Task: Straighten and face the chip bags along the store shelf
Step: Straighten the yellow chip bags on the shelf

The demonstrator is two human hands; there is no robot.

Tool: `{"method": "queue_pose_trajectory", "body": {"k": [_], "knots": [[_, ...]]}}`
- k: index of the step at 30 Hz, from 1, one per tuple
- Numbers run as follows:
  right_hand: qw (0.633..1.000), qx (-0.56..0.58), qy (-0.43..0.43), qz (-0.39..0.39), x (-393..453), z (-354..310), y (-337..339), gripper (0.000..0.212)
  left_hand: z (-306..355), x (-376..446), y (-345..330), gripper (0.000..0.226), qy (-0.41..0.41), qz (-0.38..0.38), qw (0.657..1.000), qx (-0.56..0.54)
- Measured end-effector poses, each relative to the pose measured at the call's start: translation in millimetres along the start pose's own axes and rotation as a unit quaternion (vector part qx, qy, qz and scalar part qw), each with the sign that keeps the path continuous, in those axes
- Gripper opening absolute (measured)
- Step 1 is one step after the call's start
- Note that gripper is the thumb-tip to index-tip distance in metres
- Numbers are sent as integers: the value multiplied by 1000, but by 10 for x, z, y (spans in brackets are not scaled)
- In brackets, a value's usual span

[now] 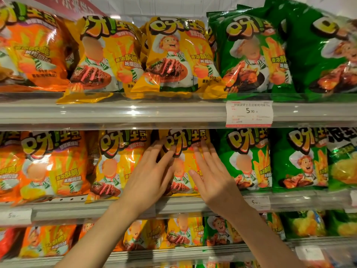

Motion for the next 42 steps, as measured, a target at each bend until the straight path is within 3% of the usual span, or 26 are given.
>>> {"method": "queue_pose_trajectory", "body": {"k": [4,7,9,13,17,21,30,37,42], "knots": [[998,34,-38,-40,-83,90,-167,55,40,22,-100,56,-30,-2,998,52],[999,27,-3,-19,-28,25,-67,46,21,22,-129,55,-32,-11,999,30],[993,103,-53,-2,-37,92,-13,49,-25,6,-115,56,-20,-23,1000,0],[922,296,-245,37,-242,317,76,61,-149,-93,67,49,58,-28,986,-152],[856,356,-374,37,-569,352,105,50,-241,-381,196,36,145,-21,950,-276],[816,420,-397,5,-918,153,51,31,-320,-774,152,27,243,-32,905,-347],[688,527,-496,-45,-1511,-268,-125,23,-659,-1487,-99,23,370,-58,840,-392],[719,479,-502,-45,-1366,-547,-56,17,-1034,-1474,69,21,342,-67,841,-414],[733,445,-514,-31,-995,-941,-58,15,-1643,-1504,237,17,340,-94,829,-435]]}}
Point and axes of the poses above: each hand's wrist, its own x-axis towards the middle knuckle, its own y-axis out of the back of the hand, z = x × y, the point moved 10 cm from there along x, towards the middle knuckle, and after that the axes turned 15 degrees about y, right-handed, at the moved point
